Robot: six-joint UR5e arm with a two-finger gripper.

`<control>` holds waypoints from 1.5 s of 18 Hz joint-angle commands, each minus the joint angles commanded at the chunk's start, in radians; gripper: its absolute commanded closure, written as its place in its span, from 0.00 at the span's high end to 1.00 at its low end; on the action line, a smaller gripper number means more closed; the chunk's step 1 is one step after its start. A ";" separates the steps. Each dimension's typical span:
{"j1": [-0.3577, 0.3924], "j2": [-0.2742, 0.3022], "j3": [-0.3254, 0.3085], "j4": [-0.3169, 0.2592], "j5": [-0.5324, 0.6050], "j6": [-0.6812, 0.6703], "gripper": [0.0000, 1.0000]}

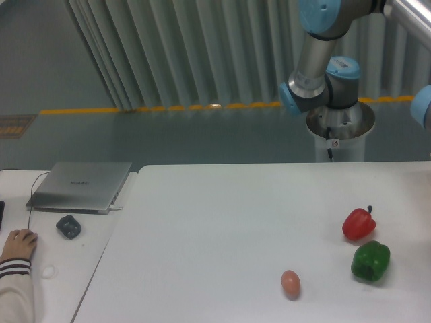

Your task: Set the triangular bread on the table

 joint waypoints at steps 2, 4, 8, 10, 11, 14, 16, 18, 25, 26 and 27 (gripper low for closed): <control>0.002 0.002 -0.002 0.000 0.000 0.000 1.00; 0.002 0.008 -0.008 0.000 -0.002 0.002 1.00; 0.009 0.028 -0.070 0.053 0.027 -0.015 1.00; 0.072 0.057 -0.116 0.109 0.081 0.001 1.00; 0.089 0.074 -0.126 0.113 0.086 0.006 1.00; 0.141 0.094 -0.132 0.112 0.083 0.032 1.00; 0.181 0.095 -0.138 0.112 0.080 0.093 1.00; 0.218 0.094 -0.159 0.112 0.077 0.161 1.00; 0.287 0.066 -0.207 0.118 0.066 0.206 1.00; 0.290 0.068 -0.215 0.118 0.067 0.203 1.00; 0.291 0.069 -0.230 0.120 0.067 0.192 1.00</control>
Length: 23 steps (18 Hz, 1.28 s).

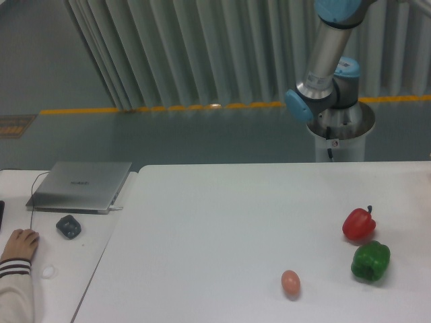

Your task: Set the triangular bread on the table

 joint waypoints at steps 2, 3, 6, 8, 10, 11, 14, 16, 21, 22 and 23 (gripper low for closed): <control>0.000 -0.002 -0.017 0.003 0.003 -0.003 1.00; 0.002 -0.002 -0.017 0.005 0.005 -0.003 1.00; 0.017 -0.002 -0.020 0.002 0.011 0.000 1.00; 0.021 0.005 -0.031 0.002 0.040 0.000 1.00; 0.017 0.008 -0.045 0.003 0.066 -0.005 1.00; 0.017 0.009 -0.052 0.003 0.066 -0.006 1.00; 0.020 0.008 -0.058 0.011 0.066 -0.002 0.85; 0.020 0.008 -0.058 0.017 0.067 0.009 0.68; 0.023 0.008 -0.052 0.017 0.067 0.020 0.24; 0.023 0.008 -0.049 0.017 0.067 0.021 0.14; 0.023 0.008 -0.046 0.017 0.069 0.026 0.09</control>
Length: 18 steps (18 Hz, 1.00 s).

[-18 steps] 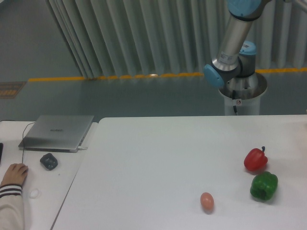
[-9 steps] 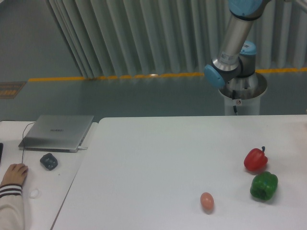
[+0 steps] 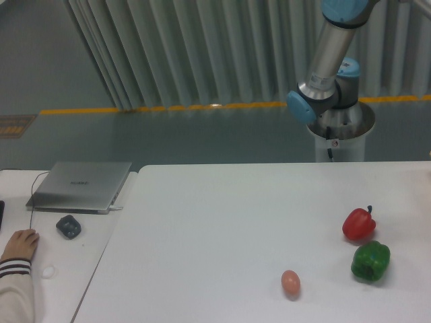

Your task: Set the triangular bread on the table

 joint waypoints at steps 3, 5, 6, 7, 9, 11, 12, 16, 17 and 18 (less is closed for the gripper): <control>0.000 0.002 0.021 -0.003 0.006 0.026 0.03; 0.000 0.011 0.025 -0.006 0.006 0.026 0.00; -0.002 0.015 0.025 -0.008 0.005 0.026 0.00; -0.003 0.018 0.026 -0.011 0.005 0.026 0.00; -0.006 0.021 0.031 -0.014 0.000 0.026 0.00; -0.012 0.034 0.047 -0.021 -0.006 0.026 0.00; -0.018 0.035 0.055 -0.040 -0.015 0.026 0.00; -0.049 0.083 0.068 -0.109 -0.162 0.006 0.00; -0.066 0.092 0.071 -0.126 -0.178 -0.011 0.00; -0.093 0.101 0.074 -0.133 -0.182 -0.043 0.00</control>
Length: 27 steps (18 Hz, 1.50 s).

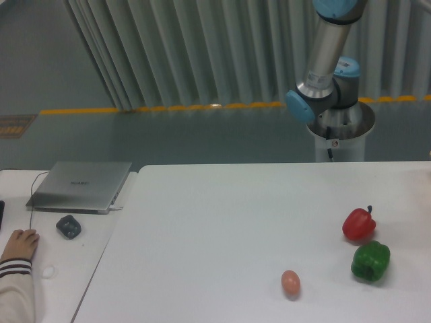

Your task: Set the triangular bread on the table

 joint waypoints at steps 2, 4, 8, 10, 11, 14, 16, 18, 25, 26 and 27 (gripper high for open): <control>-0.061 0.015 0.000 0.000 0.000 -0.090 0.00; -0.109 0.028 -0.003 0.000 0.000 -0.163 0.00; -0.206 0.023 -0.021 0.015 0.006 -0.294 0.00; -0.242 0.012 -0.024 0.041 0.006 -0.354 0.00; -0.249 0.003 -0.028 0.047 0.006 -0.362 0.01; -0.250 -0.014 -0.032 0.066 0.005 -0.361 0.82; -0.250 -0.017 -0.037 0.087 0.006 -0.361 1.00; -0.250 -0.015 -0.038 0.093 0.006 -0.361 1.00; -0.249 -0.029 0.018 0.104 0.136 -0.318 1.00; -0.247 -0.035 0.037 0.094 0.158 -0.316 1.00; -0.243 -0.038 0.037 0.092 0.161 -0.306 1.00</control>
